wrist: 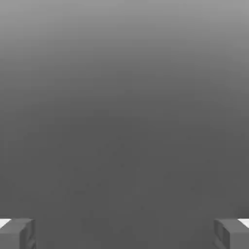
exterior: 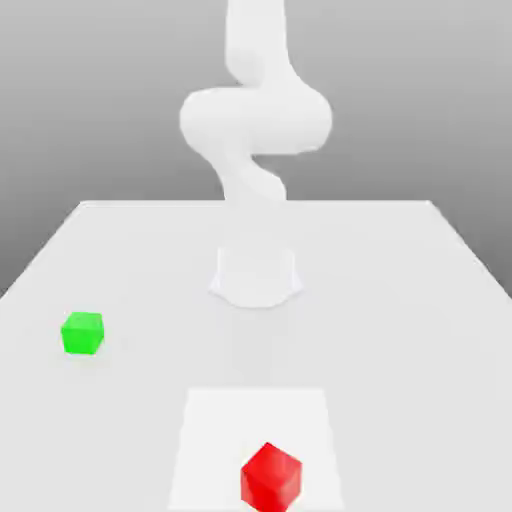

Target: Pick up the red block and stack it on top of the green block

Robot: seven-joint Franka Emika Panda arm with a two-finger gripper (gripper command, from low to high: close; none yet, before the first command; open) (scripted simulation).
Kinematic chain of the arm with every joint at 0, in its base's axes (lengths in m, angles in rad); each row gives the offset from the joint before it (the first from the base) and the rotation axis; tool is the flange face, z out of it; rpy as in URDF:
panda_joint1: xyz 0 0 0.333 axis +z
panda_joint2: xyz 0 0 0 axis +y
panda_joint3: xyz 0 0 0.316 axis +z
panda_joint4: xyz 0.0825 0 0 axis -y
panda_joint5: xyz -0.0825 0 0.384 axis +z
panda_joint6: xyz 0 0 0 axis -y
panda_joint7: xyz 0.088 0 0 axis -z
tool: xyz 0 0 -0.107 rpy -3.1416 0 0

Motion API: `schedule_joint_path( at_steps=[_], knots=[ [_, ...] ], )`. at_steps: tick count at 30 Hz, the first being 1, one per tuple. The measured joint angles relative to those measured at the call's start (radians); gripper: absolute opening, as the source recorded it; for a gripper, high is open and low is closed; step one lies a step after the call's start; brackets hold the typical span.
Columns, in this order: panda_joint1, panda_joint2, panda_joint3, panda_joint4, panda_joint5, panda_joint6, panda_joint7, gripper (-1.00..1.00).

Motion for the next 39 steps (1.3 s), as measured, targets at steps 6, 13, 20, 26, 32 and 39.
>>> schedule_joint_path(
  at_steps=[6, 13, 20, 26, 32, 39],
  knots=[
    [-0.080, 0.225, 0.083, -0.033, -0.059, 0.078, 0.189, 0.00],
    [-0.141, 0.480, 0.146, -0.070, -0.127, 0.165, 0.403, 0.00],
    [-0.154, 0.730, 0.157, -0.109, -0.152, 0.257, 0.588, 0.00],
    [-0.142, 0.930, 0.161, -0.139, -0.098, 0.349, 0.681, 0.00],
    [-0.099, 1.100, 0.107, -0.117, -0.153, 0.482, 0.735, -1.00],
    [-0.106, 1.077, 0.116, -0.121, -0.142, 0.465, 0.728, -1.00]
  ],
)
